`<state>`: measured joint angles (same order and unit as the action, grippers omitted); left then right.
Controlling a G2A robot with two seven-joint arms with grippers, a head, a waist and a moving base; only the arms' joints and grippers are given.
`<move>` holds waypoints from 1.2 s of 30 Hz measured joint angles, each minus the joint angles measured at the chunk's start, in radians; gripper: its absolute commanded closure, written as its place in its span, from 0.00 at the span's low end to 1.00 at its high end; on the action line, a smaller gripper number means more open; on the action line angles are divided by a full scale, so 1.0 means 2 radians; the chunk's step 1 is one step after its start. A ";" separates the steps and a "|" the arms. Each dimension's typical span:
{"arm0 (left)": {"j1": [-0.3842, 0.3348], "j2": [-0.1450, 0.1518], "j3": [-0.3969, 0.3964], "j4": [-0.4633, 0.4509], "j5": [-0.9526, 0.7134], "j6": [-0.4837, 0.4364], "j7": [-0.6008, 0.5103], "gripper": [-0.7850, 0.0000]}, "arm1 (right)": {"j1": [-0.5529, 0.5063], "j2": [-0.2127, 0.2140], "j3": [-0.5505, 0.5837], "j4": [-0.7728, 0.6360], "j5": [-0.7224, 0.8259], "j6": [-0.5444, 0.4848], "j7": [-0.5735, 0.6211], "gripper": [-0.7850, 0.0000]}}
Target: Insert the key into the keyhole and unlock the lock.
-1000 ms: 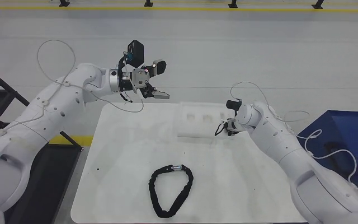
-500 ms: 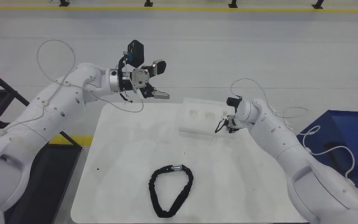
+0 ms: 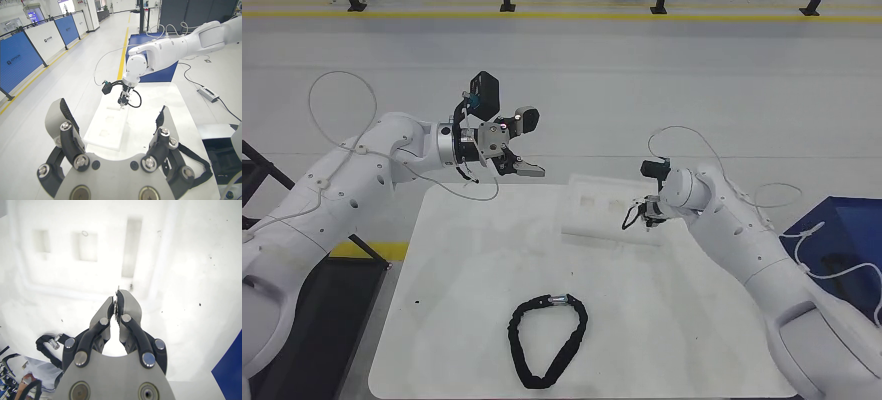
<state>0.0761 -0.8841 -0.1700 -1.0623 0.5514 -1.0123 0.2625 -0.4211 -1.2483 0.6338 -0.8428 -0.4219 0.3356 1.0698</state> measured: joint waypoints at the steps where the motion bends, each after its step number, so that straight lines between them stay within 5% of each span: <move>1: 0.000 0.000 0.000 0.000 0.000 0.000 0.000 0.00 | -0.007 0.006 0.012 -0.018 0.004 -0.007 0.005 1.00; 9: 0.000 0.000 0.000 0.000 0.000 0.000 0.000 0.00 | -0.076 0.054 0.104 -0.149 0.013 -0.036 0.035 1.00; 19: 0.000 0.000 0.000 0.000 0.000 0.000 0.000 0.00 | -0.196 0.097 0.246 -0.273 0.116 -0.117 0.076 1.00; 25: 0.000 0.000 0.000 0.000 0.000 0.000 0.000 0.00 | -0.241 0.111 0.312 -0.271 0.214 -0.200 0.124 1.00; 36: 0.000 0.000 0.000 0.000 0.000 0.000 0.000 0.00 | -0.282 0.122 0.372 -0.263 0.298 -0.241 0.119 1.00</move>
<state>0.0761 -0.8841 -0.1700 -1.0623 0.5514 -1.0123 0.2625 -0.9852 -1.0034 1.3770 -1.3691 0.1747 -0.1474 1.3069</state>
